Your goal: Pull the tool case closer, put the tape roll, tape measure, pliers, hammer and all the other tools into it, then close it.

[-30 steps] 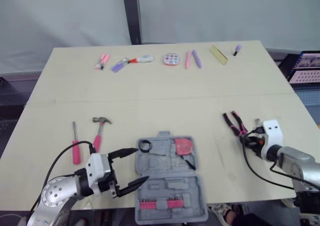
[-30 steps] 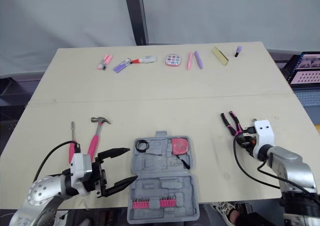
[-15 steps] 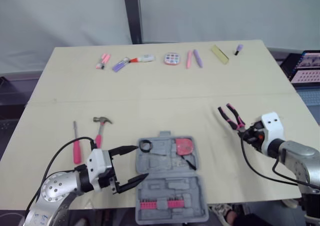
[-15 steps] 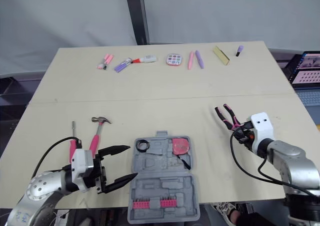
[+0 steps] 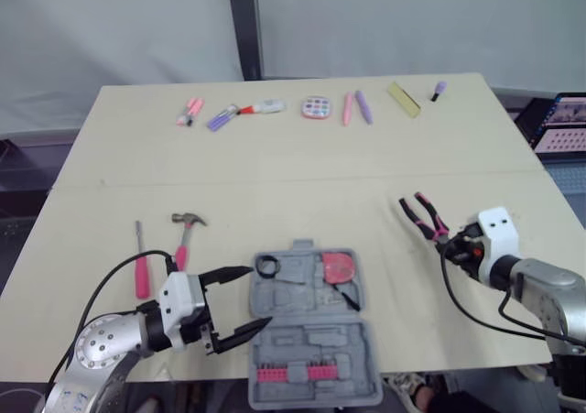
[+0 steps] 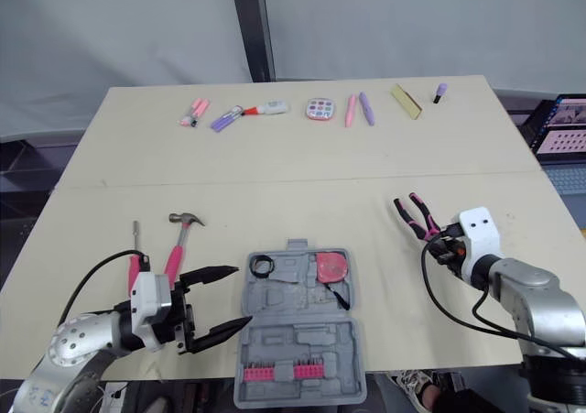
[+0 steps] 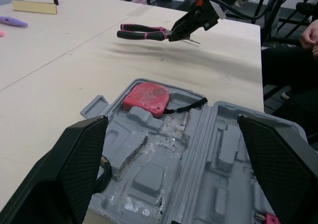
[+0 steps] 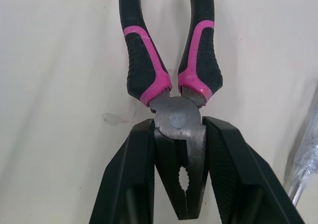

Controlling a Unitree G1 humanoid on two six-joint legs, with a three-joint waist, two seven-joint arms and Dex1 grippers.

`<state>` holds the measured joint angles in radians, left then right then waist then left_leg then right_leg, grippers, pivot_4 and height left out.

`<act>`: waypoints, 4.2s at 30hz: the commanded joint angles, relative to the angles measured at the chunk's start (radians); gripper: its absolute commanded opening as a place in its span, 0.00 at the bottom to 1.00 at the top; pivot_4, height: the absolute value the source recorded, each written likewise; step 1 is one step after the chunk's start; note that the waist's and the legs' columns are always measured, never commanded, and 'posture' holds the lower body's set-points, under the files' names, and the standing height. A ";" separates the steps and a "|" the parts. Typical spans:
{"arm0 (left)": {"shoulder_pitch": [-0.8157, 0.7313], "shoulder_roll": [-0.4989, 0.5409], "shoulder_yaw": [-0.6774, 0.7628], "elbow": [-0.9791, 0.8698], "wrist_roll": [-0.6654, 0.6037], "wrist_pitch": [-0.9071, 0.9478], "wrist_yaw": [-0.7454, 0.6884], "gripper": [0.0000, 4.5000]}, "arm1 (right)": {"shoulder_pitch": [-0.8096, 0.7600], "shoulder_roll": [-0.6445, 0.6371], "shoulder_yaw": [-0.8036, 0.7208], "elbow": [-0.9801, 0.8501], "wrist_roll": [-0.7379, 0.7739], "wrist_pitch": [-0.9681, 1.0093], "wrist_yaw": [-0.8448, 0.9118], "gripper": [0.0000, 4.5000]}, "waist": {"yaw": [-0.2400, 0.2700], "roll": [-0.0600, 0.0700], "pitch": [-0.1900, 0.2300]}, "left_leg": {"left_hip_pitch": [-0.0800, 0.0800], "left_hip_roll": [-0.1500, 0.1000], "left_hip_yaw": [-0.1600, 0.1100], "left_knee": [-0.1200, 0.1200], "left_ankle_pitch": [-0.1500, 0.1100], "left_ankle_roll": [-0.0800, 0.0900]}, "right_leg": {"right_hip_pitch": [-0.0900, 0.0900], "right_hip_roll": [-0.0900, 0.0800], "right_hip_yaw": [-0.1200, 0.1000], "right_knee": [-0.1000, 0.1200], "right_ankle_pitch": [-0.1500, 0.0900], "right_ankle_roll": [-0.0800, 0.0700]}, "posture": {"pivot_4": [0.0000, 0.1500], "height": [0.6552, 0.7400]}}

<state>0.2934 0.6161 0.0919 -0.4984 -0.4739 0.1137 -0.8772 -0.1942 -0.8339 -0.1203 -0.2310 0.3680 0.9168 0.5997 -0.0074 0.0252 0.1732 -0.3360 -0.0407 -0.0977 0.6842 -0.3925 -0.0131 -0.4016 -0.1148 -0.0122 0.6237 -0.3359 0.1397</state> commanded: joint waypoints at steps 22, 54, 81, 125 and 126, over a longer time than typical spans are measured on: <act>0.015 0.032 0.129 0.034 -0.037 -0.010 -0.047 1.00 | -0.344 -0.171 0.344 -0.536 0.237 0.277 0.252 0.21 | 0.027 -0.017 -0.002 | -0.016 0.001 -0.001 0.002 0.002 0.002 | -0.012 0.000 -0.009 -0.007 0.010 -0.001 | 1.00 1.00; 0.118 0.095 0.188 0.012 -0.017 -0.043 -0.145 1.00 | -0.632 -0.045 0.875 -0.385 -0.118 0.163 0.355 0.21 | 0.004 -0.017 -0.002 | -0.016 0.000 -0.002 0.002 0.003 0.002 | -0.014 -0.001 -0.009 -0.004 0.010 -0.001 | 1.00 1.00; 0.146 0.086 0.200 -0.022 -0.010 -0.023 -0.093 1.00 | -0.564 0.094 0.900 -0.293 -0.196 0.166 0.336 0.21 | 0.004 -0.017 -0.002 | -0.016 0.000 -0.002 0.001 0.003 0.002 | -0.014 -0.001 -0.009 -0.002 0.010 -0.002 | 1.00 1.00; 0.069 0.047 0.128 0.054 0.034 -0.088 -0.091 1.00 | -0.202 0.251 0.486 -0.251 -0.092 -0.170 0.257 0.18 | 0.004 -0.018 -0.003 | -0.016 0.000 -0.002 0.002 0.003 0.002 | -0.014 -0.001 -0.009 0.001 0.010 -0.001 | 1.00 1.00; 0.069 0.047 0.126 0.055 0.034 -0.088 -0.090 1.00 | -0.185 0.254 0.484 -0.241 -0.099 -0.187 0.253 0.09 | 0.004 -0.018 -0.003 | -0.016 0.000 -0.002 0.002 0.003 0.002 | -0.014 -0.001 -0.010 0.002 0.010 -0.001 | 1.00 1.00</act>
<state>0.3604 0.6676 0.2153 -0.4247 -0.4415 0.0418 -0.9715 -0.3879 -0.5839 0.3867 -0.4630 0.2646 0.7868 0.8666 -0.0036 0.0076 0.1706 -0.3519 -0.0413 -0.0995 0.6864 -0.3900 -0.0110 -0.4156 -0.1161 -0.0215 0.6251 -0.3257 0.1382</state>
